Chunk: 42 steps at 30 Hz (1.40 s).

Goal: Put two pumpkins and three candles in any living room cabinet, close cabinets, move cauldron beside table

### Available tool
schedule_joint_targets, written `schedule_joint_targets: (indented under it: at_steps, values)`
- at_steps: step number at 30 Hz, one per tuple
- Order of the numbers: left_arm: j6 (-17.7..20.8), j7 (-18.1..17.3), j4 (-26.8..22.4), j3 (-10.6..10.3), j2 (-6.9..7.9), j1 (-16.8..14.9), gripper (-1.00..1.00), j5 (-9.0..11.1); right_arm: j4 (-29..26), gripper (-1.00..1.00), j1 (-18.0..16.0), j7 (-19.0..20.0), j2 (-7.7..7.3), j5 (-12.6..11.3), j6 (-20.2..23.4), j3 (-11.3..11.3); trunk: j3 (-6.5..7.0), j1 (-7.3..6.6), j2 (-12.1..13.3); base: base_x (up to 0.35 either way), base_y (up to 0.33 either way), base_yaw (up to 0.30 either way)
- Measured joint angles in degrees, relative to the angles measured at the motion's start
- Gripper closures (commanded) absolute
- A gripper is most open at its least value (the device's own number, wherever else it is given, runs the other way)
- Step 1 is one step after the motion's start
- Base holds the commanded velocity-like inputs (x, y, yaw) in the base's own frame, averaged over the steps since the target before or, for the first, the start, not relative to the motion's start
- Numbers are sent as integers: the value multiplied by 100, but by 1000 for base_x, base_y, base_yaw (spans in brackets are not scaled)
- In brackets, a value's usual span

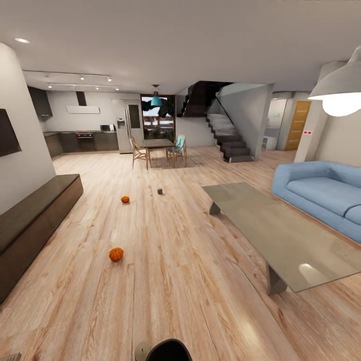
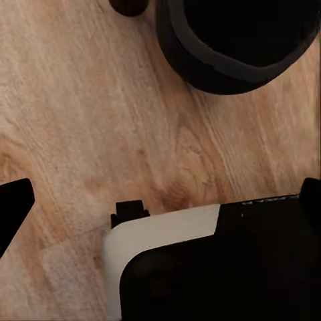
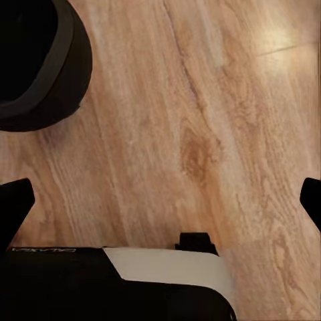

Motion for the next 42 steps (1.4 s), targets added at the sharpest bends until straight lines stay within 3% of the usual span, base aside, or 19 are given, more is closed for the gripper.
schedule_joint_targets:
  at_steps: [3,7,14,18,19,22,24,28,32,37,39,40,42]
  values:
    - [675,-90,-554,3,198,2,-100,215,-775,-100,5,4,12,-9,716,3,53,-66,120,0,0,0]
    - [1042,-114,-867,12,293,3,-100,279,-1582,-100,6,10,8,-14,1598,3,126,-154,281,0,0,0]
    - [1487,-117,-1198,155,286,-20,-100,333,-2095,-100,7,11,-10,-16,2334,3,251,-308,562,0,0,0]
    - [2205,-120,-1935,316,295,-22,-100,466,-2122,-100,7,11,-11,-16,2592,3,323,-396,723,0,0,0]
    - [2572,-112,-2295,372,291,-23,-100,488,-2125,-100,7,8,-9,-17,2713,15,342,-418,763,0,0,0]
    - [3210,-69,-2989,447,243,-147,-100,500,-2148,-100,6,5,-1,-12,3002,19,397,-483,884,0,0,0]
    - [3289,-63,-3060,457,232,-270,-100,504,-2272,-100,-1,-3,-2,-10,3133,22,433,-527,964,0,0,0]
    - [3413,77,-3028,470,190,-672,-100,541,-3019,-100,-8,-27,1,-9,3686,26,505,-615,1125,0,0,0]
    - [3541,650,-2988,468,-88,-993,-100,560,-3513,-100,-133,-55,5,-1,4095,27,577,-703,1286,0,0,0]
    - [3568,1561,-2751,456,-646,-1479,-100,558,-3240,-100,-801,-184,18,41,4190,39,667,-813,1487,0,0,0]
    - [3544,1868,-2437,451,-885,-1751,-100,534,-2874,-100,-1186,-285,134,47,4169,47,704,-857,1567,0,0,0]
    - [3532,1926,-2327,449,-934,-1827,-100,519,-2757,-100,-1304,-312,183,51,4160,49,721,-879,1607,0,0,0]
    - [3445,2067,-1680,436,-1067,-2155,-100,506,-2062,-100,-1869,-411,447,57,4084,101,757,-923,1688,0,0,0]
